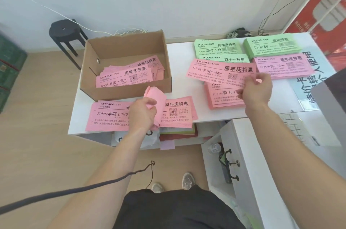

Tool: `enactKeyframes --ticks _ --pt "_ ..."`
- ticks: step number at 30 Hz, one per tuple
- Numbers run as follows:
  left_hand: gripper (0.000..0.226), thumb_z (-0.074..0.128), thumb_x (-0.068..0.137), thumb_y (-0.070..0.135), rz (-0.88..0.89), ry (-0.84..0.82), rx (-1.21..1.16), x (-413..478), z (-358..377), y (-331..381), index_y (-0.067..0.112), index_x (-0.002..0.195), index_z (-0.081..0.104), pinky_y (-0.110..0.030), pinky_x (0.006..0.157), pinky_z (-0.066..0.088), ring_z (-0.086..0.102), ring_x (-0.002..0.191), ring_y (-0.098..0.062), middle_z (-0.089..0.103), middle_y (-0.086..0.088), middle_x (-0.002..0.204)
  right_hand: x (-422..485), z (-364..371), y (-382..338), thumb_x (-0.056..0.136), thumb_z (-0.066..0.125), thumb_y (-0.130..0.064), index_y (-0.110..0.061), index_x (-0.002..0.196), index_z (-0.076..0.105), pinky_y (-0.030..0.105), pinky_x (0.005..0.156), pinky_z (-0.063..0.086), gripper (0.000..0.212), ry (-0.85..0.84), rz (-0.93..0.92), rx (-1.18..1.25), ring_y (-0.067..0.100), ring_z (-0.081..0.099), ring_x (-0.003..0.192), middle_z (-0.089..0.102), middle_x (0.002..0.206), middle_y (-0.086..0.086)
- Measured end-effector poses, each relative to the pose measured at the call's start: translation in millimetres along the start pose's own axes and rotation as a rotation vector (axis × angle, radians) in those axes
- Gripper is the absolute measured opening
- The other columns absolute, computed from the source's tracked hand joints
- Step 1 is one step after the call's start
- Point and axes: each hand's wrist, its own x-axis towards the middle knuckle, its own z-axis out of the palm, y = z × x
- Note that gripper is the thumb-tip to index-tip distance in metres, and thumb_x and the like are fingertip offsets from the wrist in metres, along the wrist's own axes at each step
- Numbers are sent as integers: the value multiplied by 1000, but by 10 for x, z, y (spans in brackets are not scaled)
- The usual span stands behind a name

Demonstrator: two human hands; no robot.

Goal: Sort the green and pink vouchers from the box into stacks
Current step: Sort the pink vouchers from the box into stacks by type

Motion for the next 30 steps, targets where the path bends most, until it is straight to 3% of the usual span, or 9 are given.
enactKeyframes --ticks 5,10,14,18,21,23,25,27,30 --pt "25 58 93 2 20 -7 -51 -35 -72 -36 20 105 71 -43 45 59 71 67 -36 54 -1 121 -137 137 109 105 53 -18 -19 113 49 24 46 49 9 -106 80 145 5 50 39 63 86 2" --pt "27 52 94 4 -6 -40 -110 -75 -78 -7 22 97 72 -44 49 61 71 84 -37 57 -3 125 -251 276 163 103 55 -13 -17 103 53 26 43 38 4 -284 19 70 7 45 38 59 75 3" --pt "28 51 93 32 -134 -61 -287 -79 -107 19 20 93 77 -51 55 61 71 90 -41 72 -8 106 -323 278 281 103 57 -15 -17 95 53 25 44 38 9 -507 -21 -60 15 52 55 72 90 8" --pt "54 44 100 60 -113 -62 -236 -120 -159 21 17 97 76 -35 76 57 71 81 -13 76 6 84 -473 389 387 105 53 -11 -15 93 50 22 42 36 13 -595 -21 -84 8 45 45 69 85 7" --pt "26 74 90 39 -90 -78 -258 -116 -168 -35 13 91 75 -52 68 62 76 77 -25 78 -4 87 -589 524 423 105 52 -12 -15 93 50 21 43 39 13 -653 -16 -73 6 52 46 71 84 1" --pt "7 75 90 22 -80 -42 -255 -100 -190 -80 16 93 73 -53 61 62 76 75 -26 77 -8 92 -637 575 426 106 52 -20 -16 99 53 21 45 45 9 -670 -6 -78 10 60 53 74 86 -2" --pt "6 71 94 15 -120 -22 -346 -100 -227 -78 10 96 70 -53 54 61 76 70 -29 76 -14 95 -645 596 434 108 46 -30 -16 113 58 25 50 50 19 -627 52 -102 15 64 58 74 94 2" --pt "10 68 96 14 -146 46 -395 -70 -269 -93 5 99 66 -37 46 59 74 62 -16 75 -13 92 -638 617 480 108 39 -23 -13 121 59 30 57 54 26 -573 100 -166 20 66 68 73 100 8" --pt "14 66 97 17 -149 145 -380 23 -292 -213 9 108 68 -14 42 49 69 64 -4 74 -5 96 -663 686 617 99 48 -11 -11 127 62 32 82 53 31 -590 -77 -527 23 68 97 72 114 6"
